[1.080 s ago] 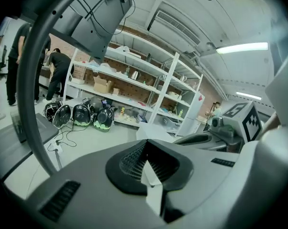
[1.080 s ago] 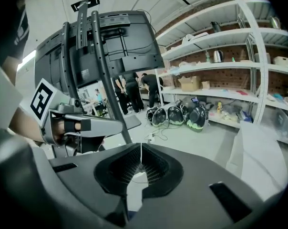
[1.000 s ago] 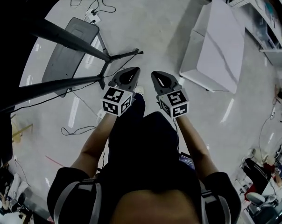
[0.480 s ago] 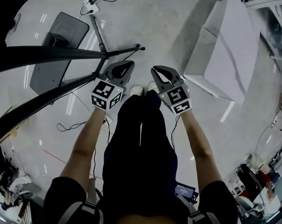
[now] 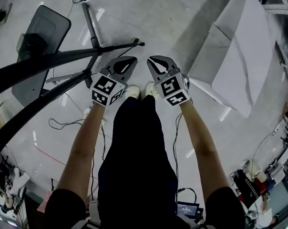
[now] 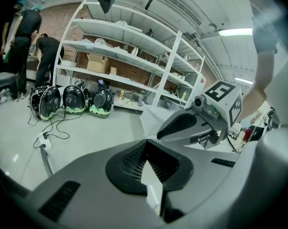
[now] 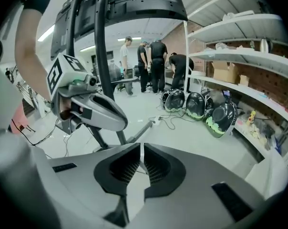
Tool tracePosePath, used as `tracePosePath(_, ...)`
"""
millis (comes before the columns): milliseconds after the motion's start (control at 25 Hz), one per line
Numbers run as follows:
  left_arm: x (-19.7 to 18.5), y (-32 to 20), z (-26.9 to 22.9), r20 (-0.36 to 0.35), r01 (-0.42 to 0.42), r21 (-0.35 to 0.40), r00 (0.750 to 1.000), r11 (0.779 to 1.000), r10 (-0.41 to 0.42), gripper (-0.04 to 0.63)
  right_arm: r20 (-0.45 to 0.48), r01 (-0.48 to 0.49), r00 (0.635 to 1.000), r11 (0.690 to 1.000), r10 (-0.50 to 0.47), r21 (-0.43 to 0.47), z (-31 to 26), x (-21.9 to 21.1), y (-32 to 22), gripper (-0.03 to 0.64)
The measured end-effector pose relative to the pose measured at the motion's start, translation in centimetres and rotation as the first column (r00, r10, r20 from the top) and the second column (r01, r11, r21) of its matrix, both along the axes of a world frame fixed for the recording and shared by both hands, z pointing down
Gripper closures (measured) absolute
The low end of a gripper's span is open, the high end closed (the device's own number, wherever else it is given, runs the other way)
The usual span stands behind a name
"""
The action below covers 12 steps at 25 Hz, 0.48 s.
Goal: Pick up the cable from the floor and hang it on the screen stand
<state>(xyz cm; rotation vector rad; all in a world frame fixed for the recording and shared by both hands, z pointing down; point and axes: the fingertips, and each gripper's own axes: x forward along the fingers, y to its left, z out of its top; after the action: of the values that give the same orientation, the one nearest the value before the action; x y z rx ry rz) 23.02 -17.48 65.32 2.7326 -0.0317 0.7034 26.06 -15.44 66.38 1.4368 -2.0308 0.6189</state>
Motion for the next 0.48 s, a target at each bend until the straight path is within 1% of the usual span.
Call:
tracePosePath(80, -0.1, 0.0, 2.6, 0.018, 0.007, -0.006, 1.000, 1.000, -0.007, 0.589, -0.016, 0.008, 1.000, 1.000, -0.008, -0.003, 2.2, 0.4, -0.6, 0.592)
tracePosePath(200, -0.6, -0.3, 6.4, 0.056, 0.023, -0.023, 0.998, 0.999, -0.021, 0.588, -0.069, 0.042, 0.997, 0.999, -0.044, -0.023, 5.8, 0.9, -1.3, 0.576)
tracePosePath(280, -1.0, -0.6, 9.0, 0.088, 0.043, -0.036, 0.995, 0.998, -0.039, 0.589, -0.093, 0.082, 0.992, 0.995, -0.088, -0.063, 8.4, 0.8, -1.3, 0.545)
tracePosePath(360, -1.4, -0.9, 11.2, 0.113, 0.058, -0.043, 0.992, 0.997, -0.053, 0.589, -0.106, 0.127, 0.985, 0.987, -0.138, -0.098, 10.8, 0.5, -1.4, 0.497)
tracePosePath(480, -1.5, -0.9, 14.3, 0.129, 0.057, -0.047, 0.990, 0.997, -0.050, 0.588, -0.129, 0.187, 0.971, 0.974, -0.203, -0.126, 14.2, 0.1, -1.7, 0.464)
